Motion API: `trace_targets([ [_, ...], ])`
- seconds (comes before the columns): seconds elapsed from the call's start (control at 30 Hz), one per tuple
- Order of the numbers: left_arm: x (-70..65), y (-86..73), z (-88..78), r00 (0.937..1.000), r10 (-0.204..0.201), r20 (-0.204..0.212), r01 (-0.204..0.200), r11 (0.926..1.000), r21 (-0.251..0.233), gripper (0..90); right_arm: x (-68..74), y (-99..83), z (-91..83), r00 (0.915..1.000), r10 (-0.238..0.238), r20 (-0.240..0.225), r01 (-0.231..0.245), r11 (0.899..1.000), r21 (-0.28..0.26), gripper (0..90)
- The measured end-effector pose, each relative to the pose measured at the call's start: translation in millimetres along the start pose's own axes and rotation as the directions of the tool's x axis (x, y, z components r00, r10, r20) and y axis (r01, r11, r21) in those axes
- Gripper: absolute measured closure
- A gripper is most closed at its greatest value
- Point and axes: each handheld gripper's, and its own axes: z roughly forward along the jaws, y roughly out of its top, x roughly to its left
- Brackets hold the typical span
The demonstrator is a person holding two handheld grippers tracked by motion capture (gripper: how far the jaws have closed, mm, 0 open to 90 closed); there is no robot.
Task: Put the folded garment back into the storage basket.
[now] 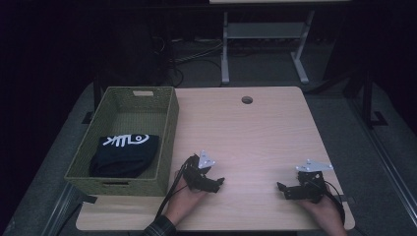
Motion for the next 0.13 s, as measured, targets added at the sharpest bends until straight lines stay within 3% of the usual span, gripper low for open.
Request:
trace_targets([
  [0.13,0.0,0.0,-0.1,1.0000,0.000,0.000,0.000,1.0000,0.000,12.8,0.0,0.0,0.0,1.0000,0.000,0.000,0.000,1.000,0.000,1.4],
])
